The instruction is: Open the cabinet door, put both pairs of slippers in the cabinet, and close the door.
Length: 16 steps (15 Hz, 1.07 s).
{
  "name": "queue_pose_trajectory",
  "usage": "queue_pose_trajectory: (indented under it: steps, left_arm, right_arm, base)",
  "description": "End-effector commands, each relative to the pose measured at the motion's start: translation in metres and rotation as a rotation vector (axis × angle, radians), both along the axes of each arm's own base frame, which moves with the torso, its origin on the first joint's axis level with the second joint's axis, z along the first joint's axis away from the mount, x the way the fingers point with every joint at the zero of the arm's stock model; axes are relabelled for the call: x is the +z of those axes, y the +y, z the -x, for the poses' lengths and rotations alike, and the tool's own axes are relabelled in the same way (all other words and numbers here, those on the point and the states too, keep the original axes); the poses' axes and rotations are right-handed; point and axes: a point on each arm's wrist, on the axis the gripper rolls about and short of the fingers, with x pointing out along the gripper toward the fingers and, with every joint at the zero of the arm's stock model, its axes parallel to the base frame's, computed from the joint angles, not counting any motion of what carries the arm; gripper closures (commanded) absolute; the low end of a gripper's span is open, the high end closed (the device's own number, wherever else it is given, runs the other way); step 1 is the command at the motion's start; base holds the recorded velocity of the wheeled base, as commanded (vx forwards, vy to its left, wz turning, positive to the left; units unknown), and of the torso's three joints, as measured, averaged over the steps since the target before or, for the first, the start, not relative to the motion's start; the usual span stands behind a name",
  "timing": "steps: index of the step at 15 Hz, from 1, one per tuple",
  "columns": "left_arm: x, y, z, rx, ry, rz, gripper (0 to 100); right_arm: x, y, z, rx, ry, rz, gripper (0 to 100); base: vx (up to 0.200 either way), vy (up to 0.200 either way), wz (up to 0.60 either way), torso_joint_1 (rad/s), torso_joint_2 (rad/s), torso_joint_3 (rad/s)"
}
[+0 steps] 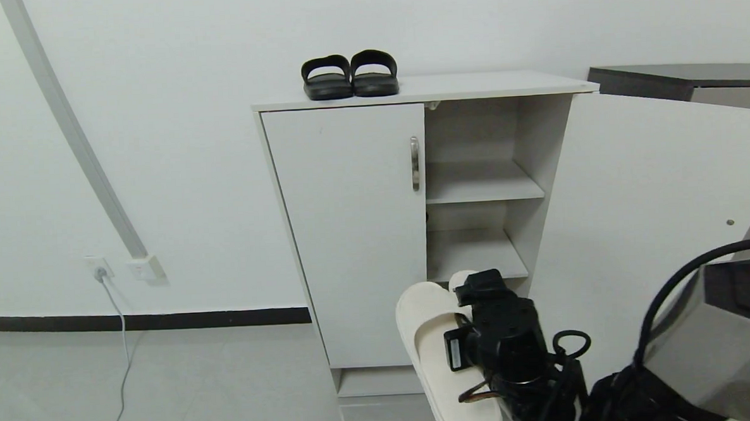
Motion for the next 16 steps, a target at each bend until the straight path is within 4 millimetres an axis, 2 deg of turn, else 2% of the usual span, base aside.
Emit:
queue_pose_trajectory:
  steps: [1,2,11,16]
  left_arm:
    - [0.000,0.000,0.000,0.000,0.004,0.000,100]
    - [0.000,0.000,0.000,0.000,0.006,0.002,100]
    - [0.000,0.000,0.000,0.002,0.004,0.005,100]
    - [0.000,0.000,0.000,0.003,0.004,0.004,100]
  right_arm:
    - [-0.033,0.016,-0.029,-0.134,-0.007,0.021,100]
    - [-0.032,0.015,-0.035,-0.162,-0.017,0.016,100]
    - [-0.038,0.015,-0.044,-0.184,-0.018,0.020,100]
    - [-0.046,0.023,-0.050,-0.165,-0.014,0.022,100]
  base:
    - [0.000,0.000,0.00,0.000,0.00,0.000]
    - [0.000,0.000,0.00,0.000,0.00,0.000]
    - [0.000,-0.200,0.00,0.004,0.00,0.002]
    - [0.000,0.000,0.00,0.000,0.00,0.000]
